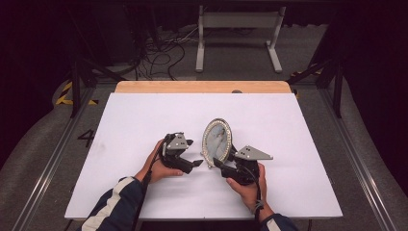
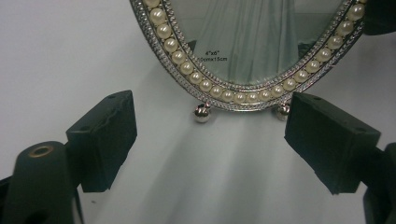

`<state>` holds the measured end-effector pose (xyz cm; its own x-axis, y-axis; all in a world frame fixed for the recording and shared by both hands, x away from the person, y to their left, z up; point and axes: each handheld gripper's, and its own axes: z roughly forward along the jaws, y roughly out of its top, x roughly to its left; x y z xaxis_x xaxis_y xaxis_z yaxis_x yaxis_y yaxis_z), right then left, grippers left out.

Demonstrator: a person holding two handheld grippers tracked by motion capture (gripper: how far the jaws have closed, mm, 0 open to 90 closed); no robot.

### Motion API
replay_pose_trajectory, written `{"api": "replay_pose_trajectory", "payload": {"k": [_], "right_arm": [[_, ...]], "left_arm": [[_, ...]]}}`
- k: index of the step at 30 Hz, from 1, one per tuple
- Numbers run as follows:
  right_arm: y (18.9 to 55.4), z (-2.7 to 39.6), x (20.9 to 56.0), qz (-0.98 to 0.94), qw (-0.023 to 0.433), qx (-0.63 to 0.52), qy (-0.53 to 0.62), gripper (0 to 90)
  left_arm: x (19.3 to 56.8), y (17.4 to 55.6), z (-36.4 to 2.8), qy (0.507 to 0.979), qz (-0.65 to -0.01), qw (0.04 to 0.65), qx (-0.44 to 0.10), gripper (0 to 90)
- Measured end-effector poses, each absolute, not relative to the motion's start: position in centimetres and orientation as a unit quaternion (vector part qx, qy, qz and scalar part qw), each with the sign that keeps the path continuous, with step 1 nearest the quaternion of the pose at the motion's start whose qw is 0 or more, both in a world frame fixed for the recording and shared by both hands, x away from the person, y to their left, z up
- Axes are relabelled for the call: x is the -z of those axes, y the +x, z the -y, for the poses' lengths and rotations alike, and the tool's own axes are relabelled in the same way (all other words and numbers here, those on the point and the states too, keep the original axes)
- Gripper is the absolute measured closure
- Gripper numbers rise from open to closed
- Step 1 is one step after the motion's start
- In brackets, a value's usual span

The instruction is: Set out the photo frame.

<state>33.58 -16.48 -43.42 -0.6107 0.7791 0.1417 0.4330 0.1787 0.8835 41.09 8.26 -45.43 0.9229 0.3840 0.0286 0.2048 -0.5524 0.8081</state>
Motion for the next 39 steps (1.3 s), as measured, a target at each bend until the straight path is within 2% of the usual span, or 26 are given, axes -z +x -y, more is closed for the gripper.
{"api": "replay_pose_trajectory", "payload": {"k": [2,5,13,15,22,24,28,30,34,39], "right_arm": [[34.0,16.3,43.5,-0.749,0.178,-0.496,0.402,61.3],[34.4,16.3,43.7,-0.746,0.17,-0.503,0.403,72.6],[34.7,16.8,43.3,-0.761,0.152,-0.495,0.391,74.8],[35.1,17.2,43.3,-0.764,0.135,-0.5,0.384,75.2],[35.6,17.4,43.1,-0.778,0.12,-0.493,0.37,74.6],[35.5,17.4,43.1,-0.777,0.135,-0.482,0.381,56.0],[34.7,17.3,43.1,-0.785,0.149,-0.475,0.369,52.2],[34.0,17.3,42.8,-0.784,0.175,-0.479,0.355,51.6],[33.2,17.5,42.5,-0.771,0.197,-0.488,0.359,52.9],[32.2,17.4,41.7,-0.753,0.24,-0.497,0.358,62.7]], "left_arm": [[45.5,41.1,-8.1,0.875,-0.169,0.441,-0.101,18.8],[45.6,41.2,-8.0,0.874,-0.172,0.445,-0.09,19.0],[45.3,41.2,-7.4,0.866,-0.197,0.451,-0.092,22.1],[45.1,41.3,-7.2,0.866,-0.197,0.451,-0.093,22.2],[45.5,42.6,-6.6,0.863,-0.216,0.45,-0.076,17.5],[45.9,43.1,-6.5,0.863,-0.218,0.45,-0.075,17.2],[46.0,43.2,-6.4,0.861,-0.214,0.456,-0.066,16.1],[45.9,43.2,-6.4,0.858,-0.211,0.463,-0.066,17.3],[45.7,43.0,-6.4,0.856,-0.212,0.467,-0.063,19.8],[45.2,42.9,-6.3,0.848,-0.214,0.483,-0.048,23.8]]}}
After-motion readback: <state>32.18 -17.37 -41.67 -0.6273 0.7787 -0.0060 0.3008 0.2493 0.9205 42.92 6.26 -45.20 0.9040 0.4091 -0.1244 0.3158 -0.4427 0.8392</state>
